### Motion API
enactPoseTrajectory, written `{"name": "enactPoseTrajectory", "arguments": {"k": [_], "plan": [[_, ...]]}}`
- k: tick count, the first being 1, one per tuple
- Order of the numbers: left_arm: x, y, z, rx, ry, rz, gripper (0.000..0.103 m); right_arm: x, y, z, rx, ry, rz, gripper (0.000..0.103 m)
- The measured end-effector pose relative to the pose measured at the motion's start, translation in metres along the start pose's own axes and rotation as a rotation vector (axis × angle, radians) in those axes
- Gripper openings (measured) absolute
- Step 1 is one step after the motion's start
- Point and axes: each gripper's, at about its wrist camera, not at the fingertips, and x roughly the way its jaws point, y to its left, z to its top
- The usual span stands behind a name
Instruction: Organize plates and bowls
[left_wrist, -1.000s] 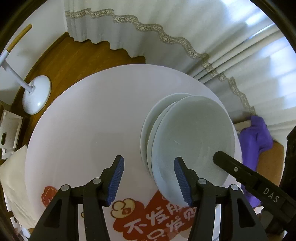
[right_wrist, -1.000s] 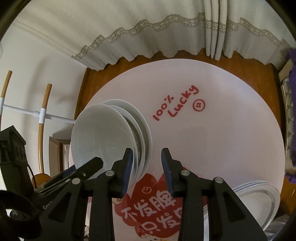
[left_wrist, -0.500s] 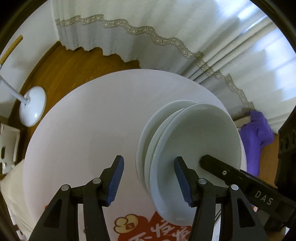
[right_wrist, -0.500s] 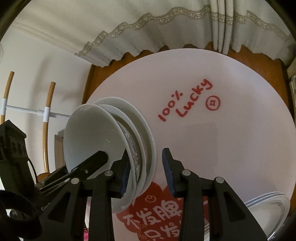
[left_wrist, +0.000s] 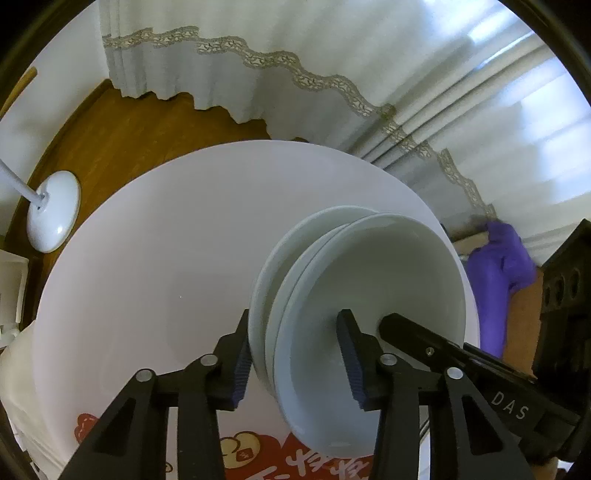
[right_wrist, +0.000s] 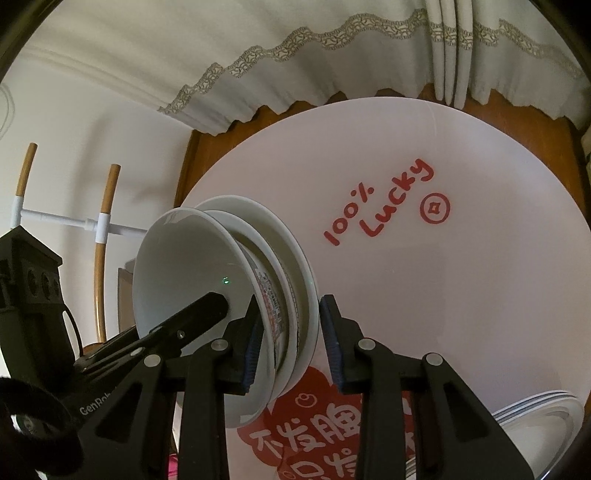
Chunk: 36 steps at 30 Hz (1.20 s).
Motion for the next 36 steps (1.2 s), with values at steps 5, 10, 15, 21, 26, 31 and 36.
{"name": "enactPoseTrajectory", "arguments": {"k": [5,10,15,21,26,31,36], "plan": [[-0.003,-0.012,-0.010,0.026,-0.017,0.034,0.034,-0.002,0.004,-0.002,-0.015,-0.002,-0.026,0.028],[-0.007,-0.029,-0.018,0.058,-0.031,0.074,0.030,-0.005,0.003,-0.004,-0.014,-0.004,-0.035,0.025],[-0.009,-0.040,-0.025,0.063,-0.030,0.085,0.027,-0.008,-0.001,-0.012,-0.010,0.002,-0.026,0.024],[-0.017,-0.045,-0.039,0.074,-0.024,0.090,0.026,-0.012,-0.004,-0.025,-0.006,0.007,-0.018,0.024],[-0.027,-0.047,-0.058,0.085,-0.018,0.094,0.026,-0.018,-0.003,-0.043,0.000,0.013,-0.017,0.024],[-0.040,-0.044,-0.083,0.100,-0.001,0.096,0.026,-0.022,0.000,-0.071,0.008,0.024,-0.023,0.024],[-0.052,-0.037,-0.109,0.133,0.028,0.092,0.026,-0.025,0.002,-0.106,0.029,0.030,-0.034,0.024]]}}
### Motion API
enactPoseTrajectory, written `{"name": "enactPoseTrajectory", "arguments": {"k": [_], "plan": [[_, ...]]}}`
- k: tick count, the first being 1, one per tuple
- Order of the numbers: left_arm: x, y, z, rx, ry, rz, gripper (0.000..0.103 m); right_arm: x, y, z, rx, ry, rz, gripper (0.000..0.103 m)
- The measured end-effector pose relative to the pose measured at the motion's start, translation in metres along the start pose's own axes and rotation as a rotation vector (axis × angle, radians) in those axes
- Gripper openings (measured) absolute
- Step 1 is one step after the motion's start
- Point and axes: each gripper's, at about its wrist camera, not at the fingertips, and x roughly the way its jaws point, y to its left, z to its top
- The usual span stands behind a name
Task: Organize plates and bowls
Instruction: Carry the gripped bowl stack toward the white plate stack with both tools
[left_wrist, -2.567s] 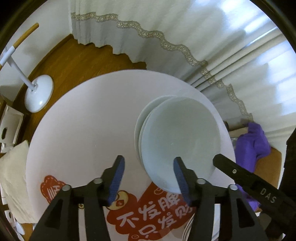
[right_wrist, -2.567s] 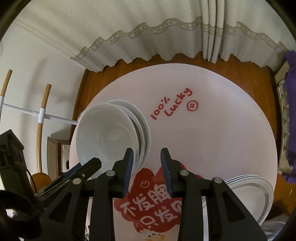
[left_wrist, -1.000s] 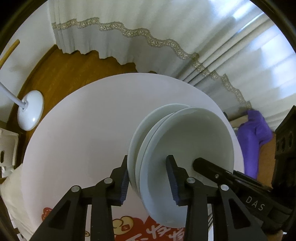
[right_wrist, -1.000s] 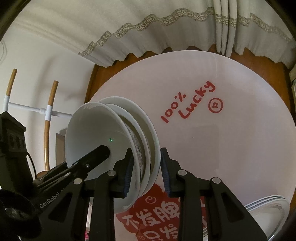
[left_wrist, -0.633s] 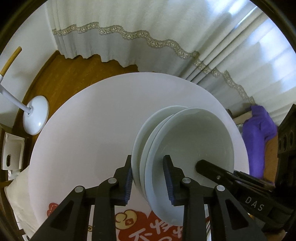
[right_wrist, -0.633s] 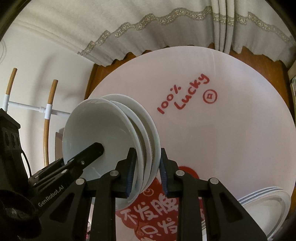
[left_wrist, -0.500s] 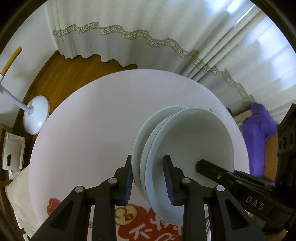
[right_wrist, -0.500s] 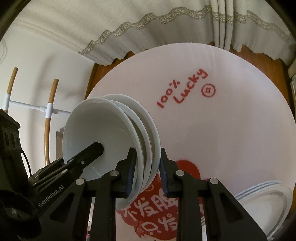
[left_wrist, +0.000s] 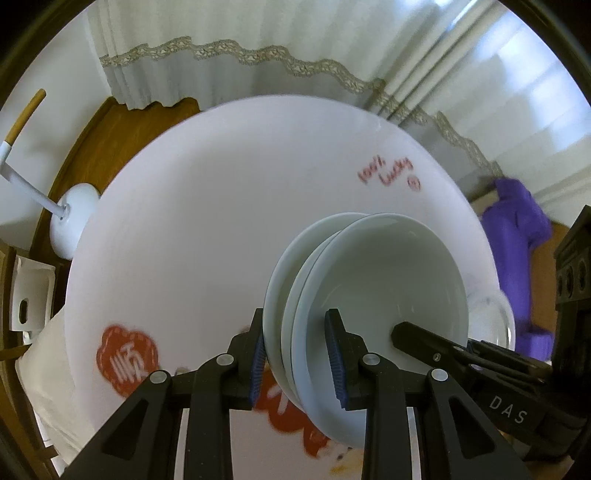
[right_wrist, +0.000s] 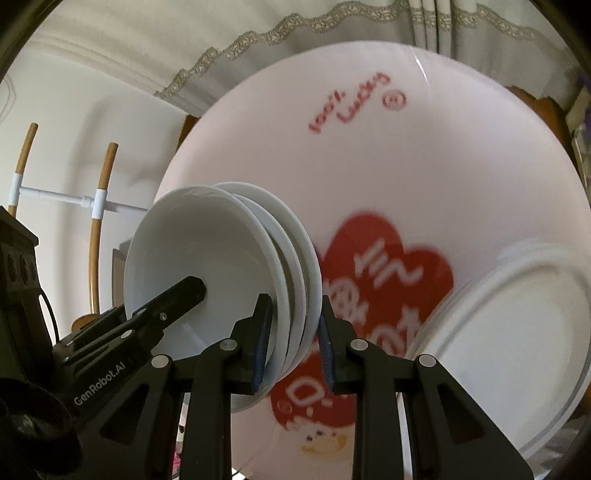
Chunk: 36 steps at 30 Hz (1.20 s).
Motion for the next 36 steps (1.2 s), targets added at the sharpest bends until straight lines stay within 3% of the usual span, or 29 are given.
{"name": "enactPoseTrajectory", "arguments": {"k": [18,36], "plan": [[-0.024,0.010,-0.091,0.263,0.074,-0.013,0.024,-0.002,-0.008,-0.139,0.189,-0.061,-0.056,0.024],[-0.027,0.006,-0.107,0.361,-0.038,0.010,0.028,-0.002,-0.004,-0.157,0.123,-0.192,-0.092,0.029]]}}
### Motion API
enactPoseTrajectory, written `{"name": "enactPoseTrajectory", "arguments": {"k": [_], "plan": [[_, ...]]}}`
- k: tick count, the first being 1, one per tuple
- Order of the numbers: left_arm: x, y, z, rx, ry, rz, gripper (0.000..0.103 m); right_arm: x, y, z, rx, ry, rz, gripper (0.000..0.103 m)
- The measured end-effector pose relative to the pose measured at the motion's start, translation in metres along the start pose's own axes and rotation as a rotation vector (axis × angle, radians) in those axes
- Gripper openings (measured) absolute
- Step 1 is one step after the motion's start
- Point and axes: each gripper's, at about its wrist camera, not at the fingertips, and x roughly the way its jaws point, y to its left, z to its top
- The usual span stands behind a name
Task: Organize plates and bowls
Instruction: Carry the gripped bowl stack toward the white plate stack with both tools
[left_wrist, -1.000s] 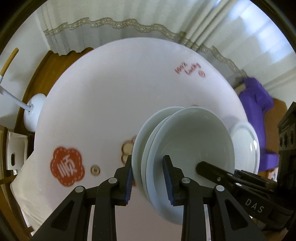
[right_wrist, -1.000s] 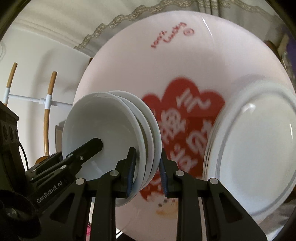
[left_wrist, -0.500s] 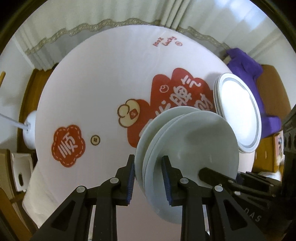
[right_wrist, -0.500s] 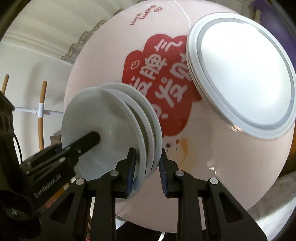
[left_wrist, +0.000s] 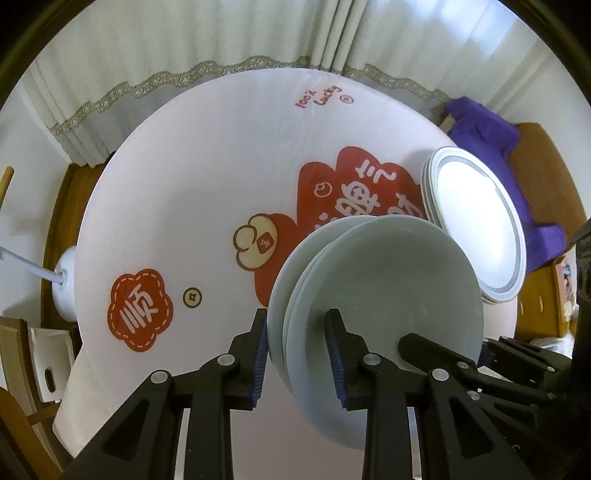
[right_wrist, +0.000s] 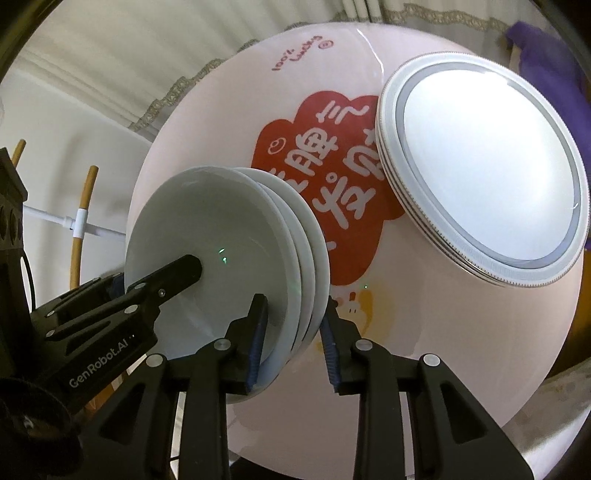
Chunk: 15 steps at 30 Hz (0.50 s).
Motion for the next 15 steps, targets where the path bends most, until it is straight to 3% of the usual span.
{"name": "enactPoseTrajectory", "arguments": {"k": [5,15], "plan": [[0.004,-0.008,-0.003,0.095,-0.015,0.013,0.040,-0.003,-0.003,-0.001,0.015,-0.028,0.006,0.030],[0.007,-0.001,0.006,0.181,-0.001,-0.039,0.035,-0.005,0.000,-0.011,0.100,-0.126,-0.038,0.029]]}}
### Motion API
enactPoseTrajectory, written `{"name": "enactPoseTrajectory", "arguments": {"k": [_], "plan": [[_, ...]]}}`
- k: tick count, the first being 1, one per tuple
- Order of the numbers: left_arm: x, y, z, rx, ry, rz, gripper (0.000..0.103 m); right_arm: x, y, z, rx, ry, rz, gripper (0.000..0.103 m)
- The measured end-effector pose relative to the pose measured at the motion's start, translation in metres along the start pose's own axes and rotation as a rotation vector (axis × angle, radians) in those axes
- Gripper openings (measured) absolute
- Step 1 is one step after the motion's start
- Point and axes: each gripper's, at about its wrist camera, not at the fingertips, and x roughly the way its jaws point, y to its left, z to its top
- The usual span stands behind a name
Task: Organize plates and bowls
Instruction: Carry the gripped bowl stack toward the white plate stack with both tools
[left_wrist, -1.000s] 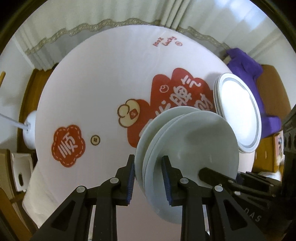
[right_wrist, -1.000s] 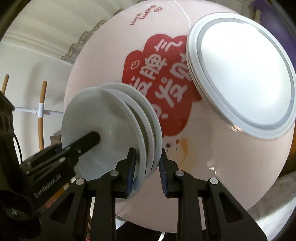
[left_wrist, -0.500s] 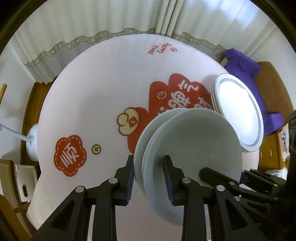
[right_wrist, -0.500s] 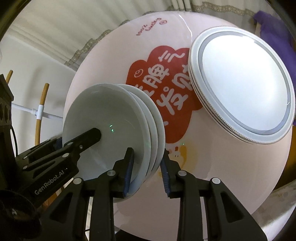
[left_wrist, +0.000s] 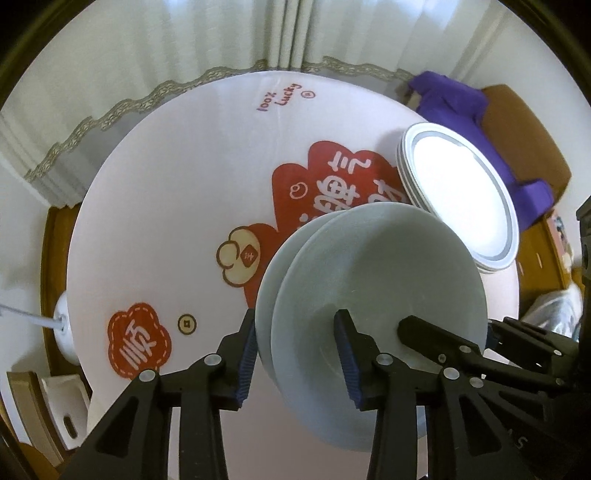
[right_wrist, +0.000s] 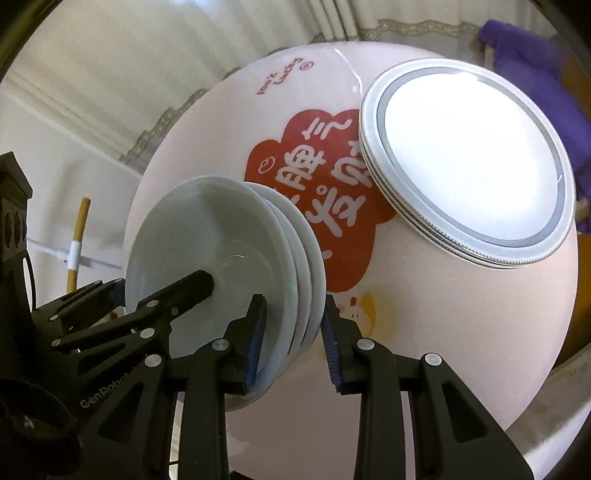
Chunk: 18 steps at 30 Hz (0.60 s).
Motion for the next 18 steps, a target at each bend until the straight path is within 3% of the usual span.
{"name": "enactPoseTrajectory", "arguments": {"k": [5,18], "plan": [[0.000,0.010,0.000,0.007,-0.010,-0.044,0.028,0.001,0.005,-0.001,0.023,-0.027,-0.013,0.029],[0.000,0.010,0.001,0.065,-0.013,-0.071,0.026,-0.005,0.011,0.000,0.033,-0.016,-0.080,0.027]]}}
